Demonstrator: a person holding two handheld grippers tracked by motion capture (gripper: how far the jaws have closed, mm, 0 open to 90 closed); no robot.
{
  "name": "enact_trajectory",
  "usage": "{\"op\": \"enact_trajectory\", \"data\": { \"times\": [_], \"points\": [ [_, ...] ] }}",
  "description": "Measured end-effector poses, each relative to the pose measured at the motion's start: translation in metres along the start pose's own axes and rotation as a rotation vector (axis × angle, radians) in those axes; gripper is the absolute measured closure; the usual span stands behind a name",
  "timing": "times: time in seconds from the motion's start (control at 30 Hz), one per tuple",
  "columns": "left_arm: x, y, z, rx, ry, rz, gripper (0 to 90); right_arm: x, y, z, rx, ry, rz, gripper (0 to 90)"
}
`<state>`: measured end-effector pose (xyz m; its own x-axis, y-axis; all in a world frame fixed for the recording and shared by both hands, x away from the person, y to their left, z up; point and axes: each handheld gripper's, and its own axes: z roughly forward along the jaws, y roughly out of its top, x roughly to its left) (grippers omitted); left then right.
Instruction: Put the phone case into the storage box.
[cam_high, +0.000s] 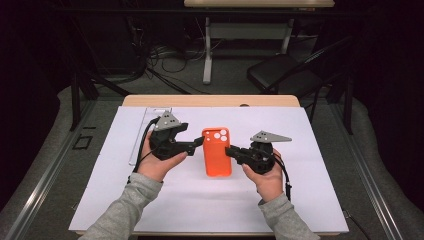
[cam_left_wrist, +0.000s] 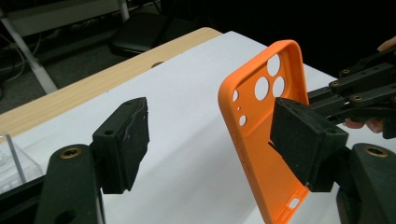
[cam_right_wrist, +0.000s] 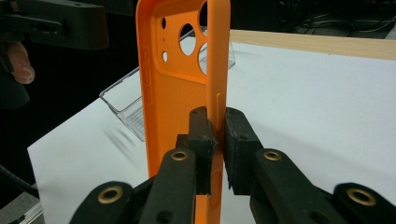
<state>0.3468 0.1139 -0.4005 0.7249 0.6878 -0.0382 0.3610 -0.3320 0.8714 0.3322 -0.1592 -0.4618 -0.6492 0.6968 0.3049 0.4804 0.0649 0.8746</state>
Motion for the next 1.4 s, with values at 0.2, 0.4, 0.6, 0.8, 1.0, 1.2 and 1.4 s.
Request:
{"op": "enact_trajectory", "data": {
  "times": [0.2,0.4,0.6,0.8,1.0,1.2,1.4],
  "points": [
    [-0.003,0.003,0.002,0.006,0.018,0.041,32.3,0.003,-0.001,0.0,-0.018,-0.026,-0.012,82.2],
    [-0.008,0.004,0.007,0.016,0.036,0.083,34.1,0.005,-0.002,-0.001,-0.036,-0.054,-0.031,82.2],
    [-0.011,0.006,0.011,0.018,0.049,0.112,36.4,0.007,-0.003,0.0,-0.039,-0.074,-0.051,82.2],
    [-0.016,0.007,0.015,0.029,0.062,0.15,40.9,0.01,-0.004,0.001,-0.039,-0.082,-0.058,82.2],
    [-0.02,0.008,0.02,0.042,0.076,0.193,43.0,0.011,-0.004,0.001,-0.044,-0.089,-0.065,82.2],
    [-0.02,0.009,0.023,0.051,0.078,0.195,44.3,0.011,-0.005,0.001,-0.042,-0.091,-0.067,82.2],
    [-0.021,0.01,0.024,0.063,0.07,0.198,51.9,0.011,-0.005,0.002,-0.041,-0.09,-0.068,82.2]
  ]
}}
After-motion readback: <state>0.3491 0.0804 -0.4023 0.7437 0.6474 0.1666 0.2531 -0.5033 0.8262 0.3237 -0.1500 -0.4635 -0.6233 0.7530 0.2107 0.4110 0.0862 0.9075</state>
